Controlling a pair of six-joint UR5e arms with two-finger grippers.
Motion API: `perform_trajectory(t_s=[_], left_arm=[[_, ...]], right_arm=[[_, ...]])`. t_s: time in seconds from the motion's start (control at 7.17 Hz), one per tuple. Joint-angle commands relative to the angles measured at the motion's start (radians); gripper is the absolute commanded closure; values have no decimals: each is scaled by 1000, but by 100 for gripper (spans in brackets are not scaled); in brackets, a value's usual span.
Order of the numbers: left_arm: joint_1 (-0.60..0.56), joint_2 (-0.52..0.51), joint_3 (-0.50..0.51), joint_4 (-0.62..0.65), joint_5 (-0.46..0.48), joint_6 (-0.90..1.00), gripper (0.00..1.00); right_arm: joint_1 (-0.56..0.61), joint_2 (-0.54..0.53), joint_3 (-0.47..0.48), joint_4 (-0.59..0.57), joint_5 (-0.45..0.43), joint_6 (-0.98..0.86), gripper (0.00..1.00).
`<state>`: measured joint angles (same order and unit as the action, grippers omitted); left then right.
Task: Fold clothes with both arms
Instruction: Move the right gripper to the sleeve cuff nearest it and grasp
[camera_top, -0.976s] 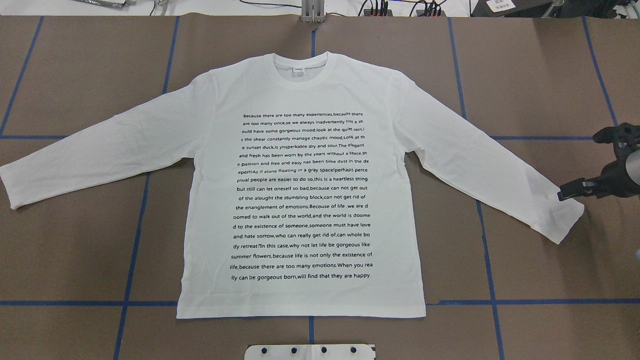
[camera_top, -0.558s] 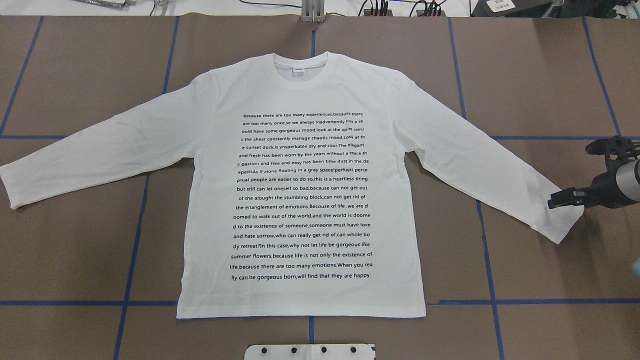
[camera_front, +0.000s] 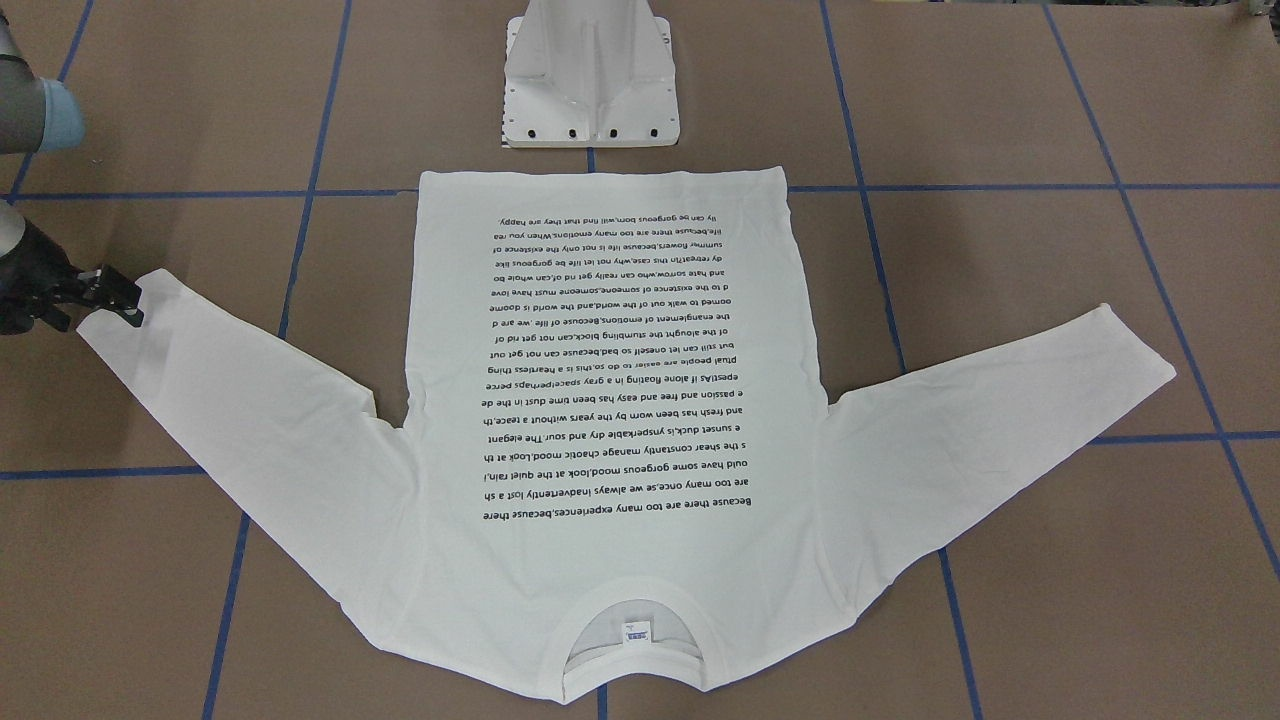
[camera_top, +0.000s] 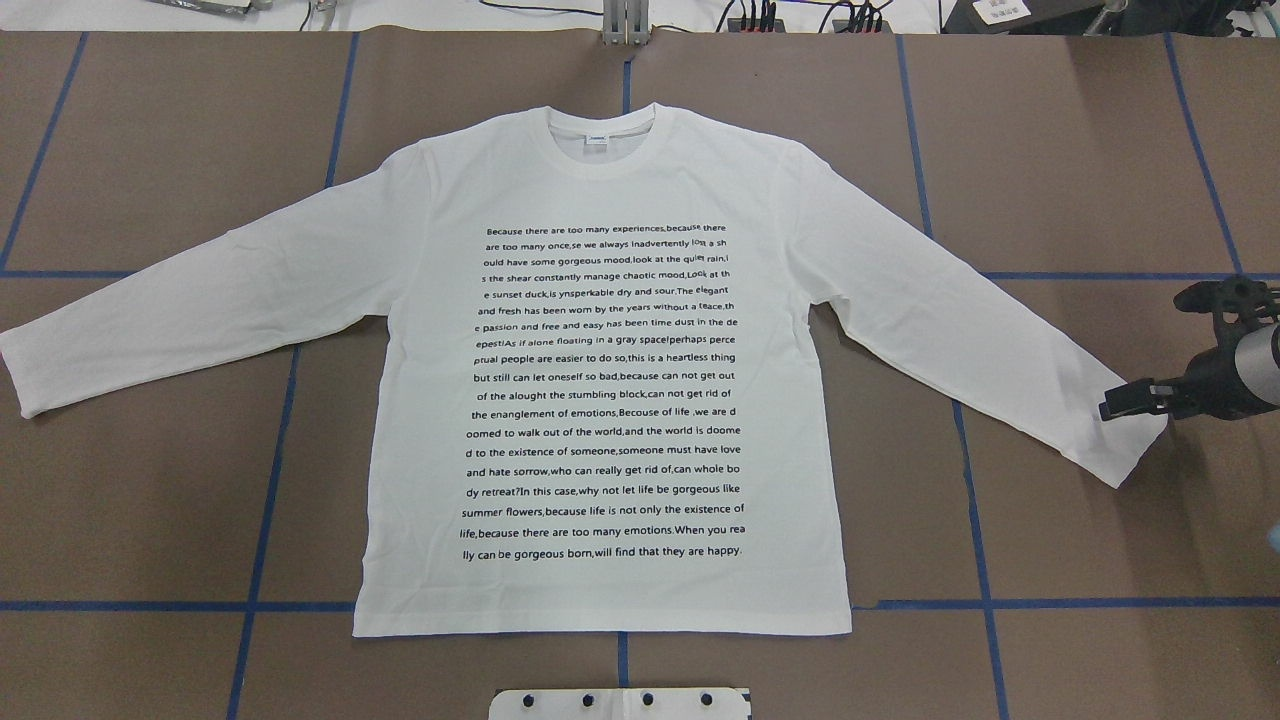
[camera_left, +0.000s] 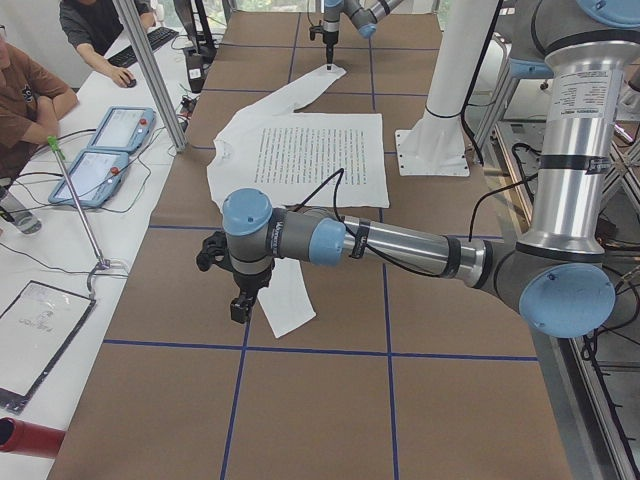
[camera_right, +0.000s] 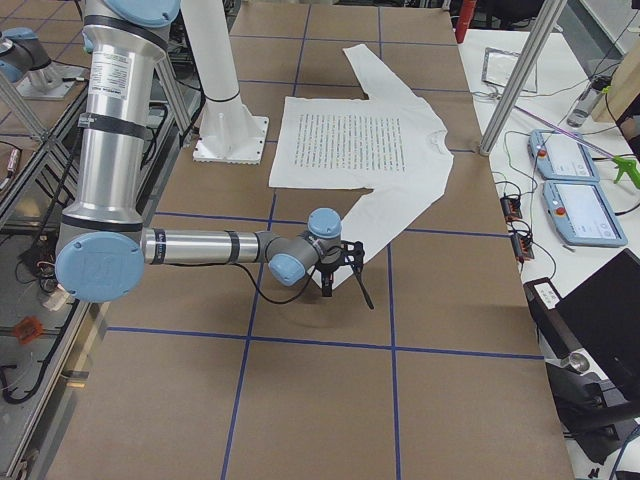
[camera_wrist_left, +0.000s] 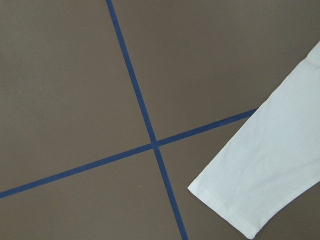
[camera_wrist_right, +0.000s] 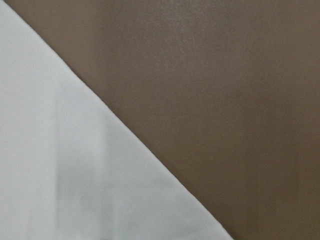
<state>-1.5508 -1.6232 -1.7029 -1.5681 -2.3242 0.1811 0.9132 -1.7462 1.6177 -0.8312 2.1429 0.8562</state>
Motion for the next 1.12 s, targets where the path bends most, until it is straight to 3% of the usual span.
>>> perform_trajectory(t_s=[0.0, 0.14, 0.42, 0.7, 0.98], left_arm=[[0, 0, -1, 0, -1, 0, 1], [0, 0, -1, 0, -1, 0, 1], [0, 0, 0, 0, -1, 0, 1], [0, 0, 0, 0, -1, 0, 1], [0, 0, -1, 0, -1, -2, 1]], right_arm=[[-1, -12, 2, 0, 0, -2, 34], [1, -12, 2, -2, 2, -2, 56], [-1, -12, 4, -2, 5, -2, 78], [1, -9, 16, -3, 15, -2, 94], [4, -12, 72, -26, 15, 0, 100]])
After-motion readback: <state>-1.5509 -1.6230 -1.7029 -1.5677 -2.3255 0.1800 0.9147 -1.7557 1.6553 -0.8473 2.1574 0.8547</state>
